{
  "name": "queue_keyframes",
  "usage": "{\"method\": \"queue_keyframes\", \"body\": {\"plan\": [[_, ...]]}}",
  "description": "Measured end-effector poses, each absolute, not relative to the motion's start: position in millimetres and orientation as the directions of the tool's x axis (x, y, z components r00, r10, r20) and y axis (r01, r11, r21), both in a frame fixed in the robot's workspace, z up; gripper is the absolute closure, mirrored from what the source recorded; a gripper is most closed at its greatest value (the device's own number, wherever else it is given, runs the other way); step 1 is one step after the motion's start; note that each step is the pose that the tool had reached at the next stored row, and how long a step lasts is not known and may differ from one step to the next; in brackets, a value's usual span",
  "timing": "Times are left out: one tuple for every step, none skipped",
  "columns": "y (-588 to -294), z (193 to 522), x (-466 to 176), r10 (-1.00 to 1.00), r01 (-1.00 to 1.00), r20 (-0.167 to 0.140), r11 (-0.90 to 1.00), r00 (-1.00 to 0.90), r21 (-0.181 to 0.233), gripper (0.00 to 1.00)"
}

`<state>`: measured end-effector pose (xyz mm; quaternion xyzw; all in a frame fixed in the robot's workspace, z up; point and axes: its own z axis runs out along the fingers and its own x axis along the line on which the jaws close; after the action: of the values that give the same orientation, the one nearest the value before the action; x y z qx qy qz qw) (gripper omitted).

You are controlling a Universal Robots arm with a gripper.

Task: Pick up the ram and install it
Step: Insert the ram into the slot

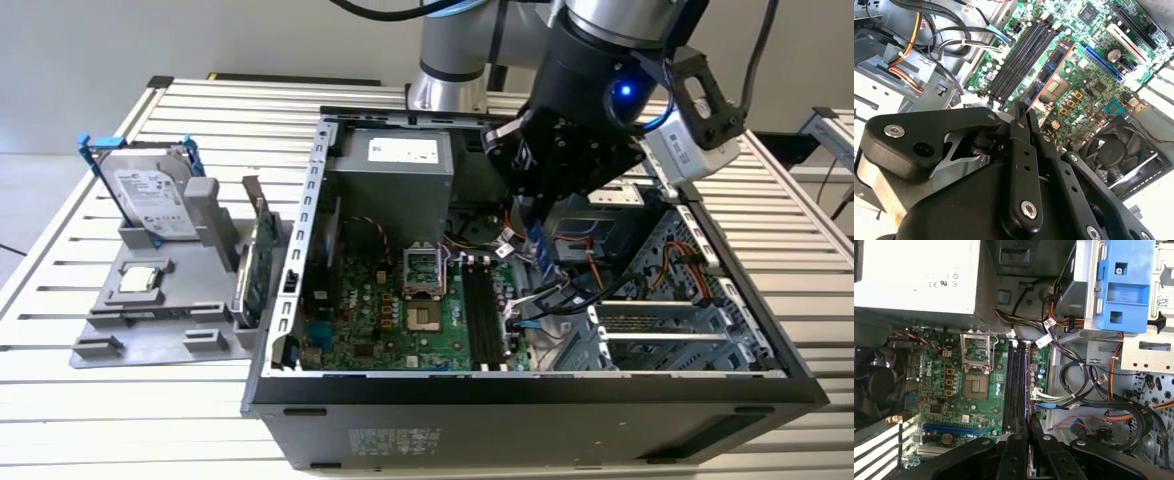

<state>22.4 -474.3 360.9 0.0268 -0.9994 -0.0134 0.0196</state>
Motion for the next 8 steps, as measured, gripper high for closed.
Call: {"method": "queue_keyframes", "body": {"plan": [[-474.3,360.4,22.3,-0.054,-0.053,0.038,0.998,-0.998,0.028,1.00],[-474.3,359.9,22.3,-0.054,-0.053,0.038,0.998,-0.998,0.028,1.00],[-474.3,359.4,22.3,-0.054,-0.053,0.038,0.998,-0.998,0.028,1.00],[-474.3,358.9,22.4,-0.054,-0.053,0.038,0.998,-0.998,0.028,1.00],[-474.3,358.3,22.4,-0.054,-0.053,0.038,0.998,-0.998,0.028,1.00],[-474.3,357.9,22.4,-0.054,-0.053,0.037,0.998,-0.998,0.028,1.00],[-474.3,357.4,22.3,-0.054,-0.053,0.037,0.998,-0.998,0.028,1.00],[-474.3,356.9,22.4,-0.054,-0.053,0.037,0.998,-0.998,0.028,1.00]]}}
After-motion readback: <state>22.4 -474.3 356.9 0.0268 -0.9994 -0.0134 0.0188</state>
